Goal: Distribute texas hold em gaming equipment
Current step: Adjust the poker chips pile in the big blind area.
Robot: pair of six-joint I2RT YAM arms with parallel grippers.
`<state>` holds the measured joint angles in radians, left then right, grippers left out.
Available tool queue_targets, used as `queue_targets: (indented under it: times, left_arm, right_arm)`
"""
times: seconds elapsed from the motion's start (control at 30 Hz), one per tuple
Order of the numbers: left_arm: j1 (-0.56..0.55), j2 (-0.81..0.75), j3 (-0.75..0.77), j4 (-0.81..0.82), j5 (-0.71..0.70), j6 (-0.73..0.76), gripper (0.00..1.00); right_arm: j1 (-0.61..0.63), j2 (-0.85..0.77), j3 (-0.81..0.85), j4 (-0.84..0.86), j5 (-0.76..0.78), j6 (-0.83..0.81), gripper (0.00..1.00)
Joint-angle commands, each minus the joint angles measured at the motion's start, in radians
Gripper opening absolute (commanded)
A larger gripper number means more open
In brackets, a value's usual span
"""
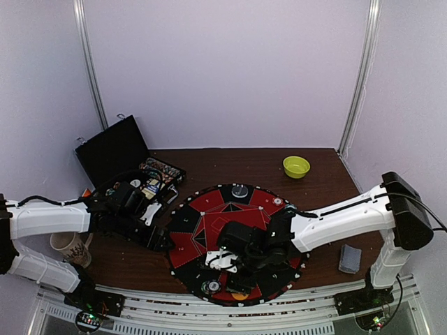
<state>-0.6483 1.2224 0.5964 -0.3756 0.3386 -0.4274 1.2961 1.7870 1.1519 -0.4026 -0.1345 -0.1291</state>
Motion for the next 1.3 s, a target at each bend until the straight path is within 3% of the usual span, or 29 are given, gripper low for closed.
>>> queue_targets:
  times: [0.0, 0.33, 0.9, 1.27]
  left_arm:
    - [0.007, -0.008, 0.025, 0.0, -0.006, 0.013, 0.68]
    - [0.007, -0.012, 0.032, -0.008, -0.011, 0.02, 0.68]
    - [0.009, -0.003, 0.043, -0.019, -0.021, 0.035, 0.68]
    - [0.009, -0.002, 0.043, -0.019, -0.021, 0.035, 0.68]
  right_arm:
    - [-0.029, 0.025, 0.007, 0.061, 0.074, 0.087, 0.76]
    - [-0.029, 0.097, 0.043, 0.01, 0.14, 0.092, 0.75]
    - [-0.005, 0.161, 0.1, 0.035, 0.035, 0.128, 0.73]
    - [-0.006, 0.143, 0.118, 0.014, 0.098, 0.128, 0.74]
